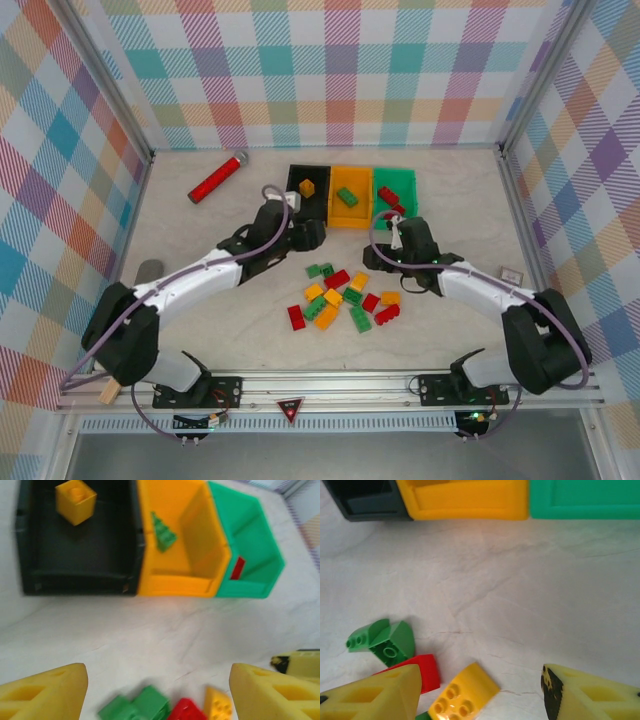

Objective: Sort the legos into containers by color
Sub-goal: Pick up the lego from the center of the table.

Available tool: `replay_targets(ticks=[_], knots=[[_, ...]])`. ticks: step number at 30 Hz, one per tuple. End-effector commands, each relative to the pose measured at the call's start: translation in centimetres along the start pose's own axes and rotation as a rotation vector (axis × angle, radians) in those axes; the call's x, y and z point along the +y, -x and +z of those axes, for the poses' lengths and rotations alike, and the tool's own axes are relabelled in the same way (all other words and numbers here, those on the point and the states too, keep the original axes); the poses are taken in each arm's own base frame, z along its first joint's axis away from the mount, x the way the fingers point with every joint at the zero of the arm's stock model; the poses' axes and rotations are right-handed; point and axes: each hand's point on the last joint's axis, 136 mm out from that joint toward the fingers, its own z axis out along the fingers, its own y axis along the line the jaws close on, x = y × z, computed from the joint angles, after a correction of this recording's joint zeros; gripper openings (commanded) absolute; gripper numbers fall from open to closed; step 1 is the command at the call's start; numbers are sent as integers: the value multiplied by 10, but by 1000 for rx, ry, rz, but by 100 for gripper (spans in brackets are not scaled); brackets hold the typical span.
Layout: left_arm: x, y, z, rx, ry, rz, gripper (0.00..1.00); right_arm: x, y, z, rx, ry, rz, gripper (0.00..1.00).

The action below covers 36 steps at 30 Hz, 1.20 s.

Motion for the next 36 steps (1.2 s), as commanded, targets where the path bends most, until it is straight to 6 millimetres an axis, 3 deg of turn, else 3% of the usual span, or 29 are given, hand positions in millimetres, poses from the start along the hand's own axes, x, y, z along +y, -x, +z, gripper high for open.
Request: replay_targets(ticks=[1, 5, 9, 15, 22, 27, 36], knots=[[26, 0, -22, -24, 103, 70, 75, 21, -4, -3, 88, 75, -14, 65], [62, -9, -41, -39, 224, 79, 75, 12, -21, -2, 195, 1, -4, 65], [89, -15, -53, -80, 233, 2, 77, 2, -43, -1, 298, -80, -8, 65], [117, -25, -47, -49, 224, -72, 78, -6, -65, -1, 359, -203, -54, 65], [115, -40, -25, 29, 177, -7, 78, 9, -71, 10, 388, -205, -35, 65], [125, -44, -25, 32, 222, 12, 78, 13, -70, 16, 395, -239, -41, 66], [122, -44, -27, 25, 197, 10, 79, 10, -71, 32, 421, -313, -46, 67]])
